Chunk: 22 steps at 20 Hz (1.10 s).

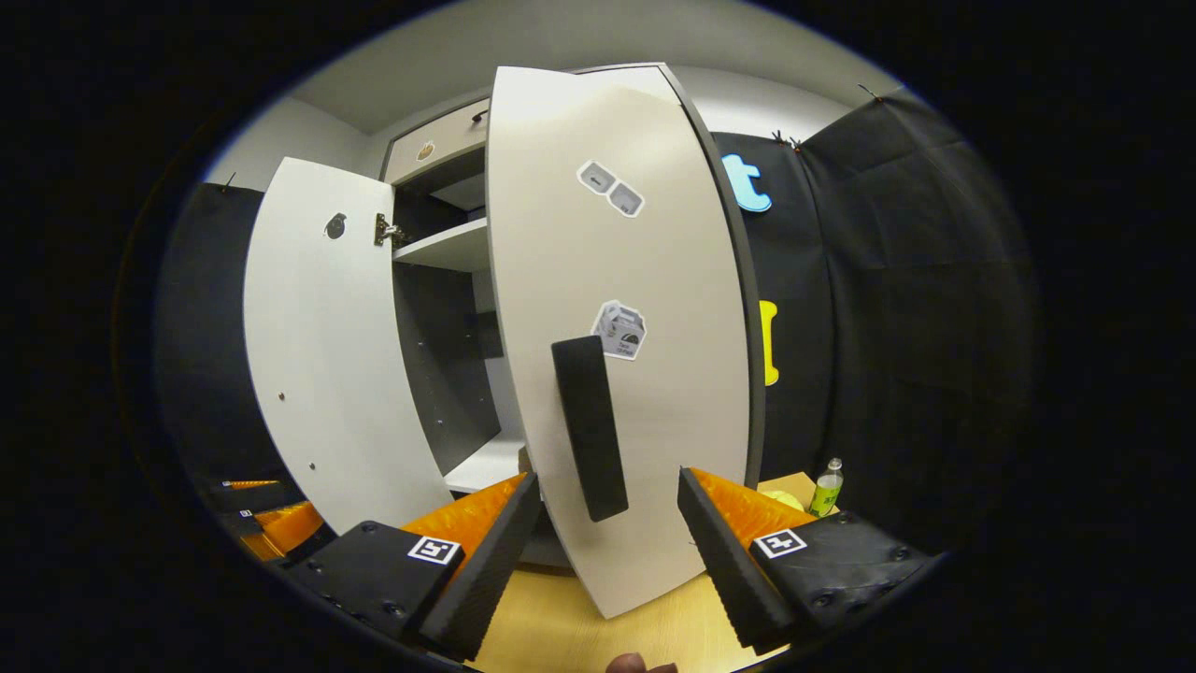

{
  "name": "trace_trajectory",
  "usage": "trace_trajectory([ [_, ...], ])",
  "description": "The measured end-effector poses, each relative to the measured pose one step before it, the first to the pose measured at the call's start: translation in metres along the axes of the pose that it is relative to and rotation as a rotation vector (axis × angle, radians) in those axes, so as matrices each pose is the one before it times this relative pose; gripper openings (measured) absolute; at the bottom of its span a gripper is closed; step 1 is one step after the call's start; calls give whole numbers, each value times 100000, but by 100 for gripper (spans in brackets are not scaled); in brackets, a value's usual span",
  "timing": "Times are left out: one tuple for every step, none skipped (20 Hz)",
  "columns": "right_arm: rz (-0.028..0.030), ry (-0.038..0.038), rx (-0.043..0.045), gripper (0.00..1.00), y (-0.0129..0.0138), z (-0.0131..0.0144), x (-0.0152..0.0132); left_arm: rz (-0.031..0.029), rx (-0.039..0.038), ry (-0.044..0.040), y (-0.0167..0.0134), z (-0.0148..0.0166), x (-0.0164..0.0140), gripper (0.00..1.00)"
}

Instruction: Grab one shoe with the right hand and put it into the shoe cabinet, grab the other shoe with the left hand and put it into the shoe cabinet; then close the right door with the right hand and the left door with the left hand.

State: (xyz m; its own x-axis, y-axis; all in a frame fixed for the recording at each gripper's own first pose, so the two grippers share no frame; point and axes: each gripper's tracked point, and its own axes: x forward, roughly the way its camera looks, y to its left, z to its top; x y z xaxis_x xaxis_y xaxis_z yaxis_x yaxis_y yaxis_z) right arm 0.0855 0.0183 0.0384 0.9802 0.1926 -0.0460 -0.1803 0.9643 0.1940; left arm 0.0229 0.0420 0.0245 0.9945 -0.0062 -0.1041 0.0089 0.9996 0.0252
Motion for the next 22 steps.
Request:
trace_trajectory([
  [220,-204,-296,98,381,-2,-10,1549,-68,-714,1026,252,-279,97],
  [354,140,20,98,397,-98,-104,1457,135,-793,1010,290,-283,97],
  [563,295,216,98,446,-215,-104,1370,369,-1081,993,287,-131,97],
  [393,478,-24,98,298,-179,-113,1711,808,-1129,1180,411,-72,97],
  [74,276,-492,98,195,-167,-104,2519,1014,-941,1536,364,165,97],
  [-288,81,-772,98,78,-140,-213,2489,724,-383,1528,311,228,97],
  [-272,84,-726,98,98,-151,-84,2623,113,-384,1695,141,386,97],
  [-319,119,-455,98,-31,-129,-136,2108,-428,-623,1537,170,463,97],
  [-310,232,-270,98,51,-163,-118,1576,-640,-424,1194,199,796,97],
  [-364,289,-169,98,-25,-79,-182,1385,-946,-811,1009,350,767,97],
  [-368,134,-124,98,-70,-14,-57,977,-872,-309,844,117,762,97],
  [-347,105,-270,98,-121,-26,-154,1541,-612,27,761,108,823,96],
  [-430,-47,-437,98,-142,68,-65,829,-183,37,717,-118,746,97],
  [-476,-156,-467,98,-197,72,-81,70,286,-218,392,15,709,97],
  [-446,44,-210,98,-178,17,-68,-34,552,124,131,-111,770,97],
  [-392,-30,61,98,-194,62,-65,189,1110,-107,110,-34,655,97],
  [-372,51,185,98,-195,5,-34,283,1027,276,64,-75,630,97],
  [-449,-82,121,98,-243,34,-133,-346,500,-124,-66,0,465,97],
  [-415,184,5,98,-196,-81,-58,-2004,-97,255,-519,76,308,97],
  [-154,29,103,98,-217,-51,-27,-140,151,186,-213,109,51,99],
  [-72,-110,90,98,-67,80,-32,-705,373,-238,-56,-2,155,92],
  [57,-79,-52,98,-48,45,-110,-687,214,101,-299,7,-102,92],
])
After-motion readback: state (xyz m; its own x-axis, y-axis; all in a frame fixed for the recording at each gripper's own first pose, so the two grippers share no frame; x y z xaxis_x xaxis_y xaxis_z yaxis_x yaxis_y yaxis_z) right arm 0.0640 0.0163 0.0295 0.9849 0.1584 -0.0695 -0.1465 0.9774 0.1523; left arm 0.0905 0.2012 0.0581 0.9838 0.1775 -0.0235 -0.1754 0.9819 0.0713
